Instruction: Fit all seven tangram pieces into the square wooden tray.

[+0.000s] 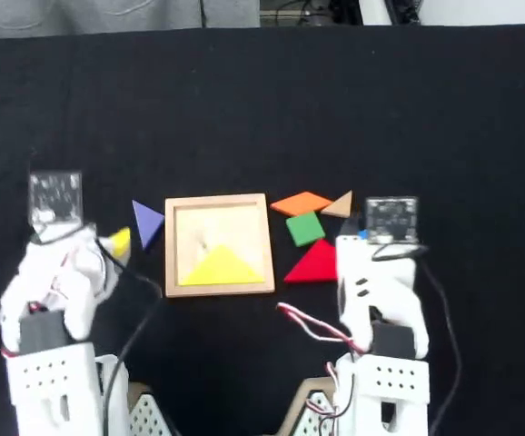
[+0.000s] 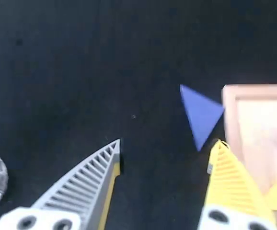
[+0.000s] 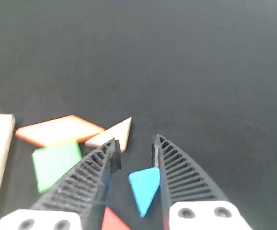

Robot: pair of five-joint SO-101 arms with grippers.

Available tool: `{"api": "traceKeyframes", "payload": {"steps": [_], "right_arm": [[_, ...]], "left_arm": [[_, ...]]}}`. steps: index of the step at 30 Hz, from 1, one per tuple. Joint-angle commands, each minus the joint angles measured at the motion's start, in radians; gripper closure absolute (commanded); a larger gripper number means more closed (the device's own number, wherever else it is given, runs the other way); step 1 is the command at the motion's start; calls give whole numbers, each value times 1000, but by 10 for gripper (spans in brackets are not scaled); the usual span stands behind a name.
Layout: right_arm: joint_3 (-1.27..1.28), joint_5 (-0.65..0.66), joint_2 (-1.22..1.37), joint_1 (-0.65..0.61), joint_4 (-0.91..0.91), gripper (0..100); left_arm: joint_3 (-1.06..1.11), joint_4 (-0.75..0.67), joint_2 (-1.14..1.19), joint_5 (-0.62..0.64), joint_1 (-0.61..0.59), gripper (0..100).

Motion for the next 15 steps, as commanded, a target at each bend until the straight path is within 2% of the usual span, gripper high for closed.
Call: {"api": "traceKeyframes", "payload": {"steps": [1,6,10,12,15], "right_arm": [[-73,72,-7,-60,104,878],[-286,206,12,-180,417,878],[-490,302,120,-292,669,875],[-581,385,205,-339,769,875],[-693,569,372,-336,895,875]], "left_arm": [[180,-55,-153,17,-15,711],[311,-78,-351,17,-39,711],[374,-57,-486,17,-47,712],[358,-49,-462,17,-47,712],[361,-51,-463,15,-47,712]]}}
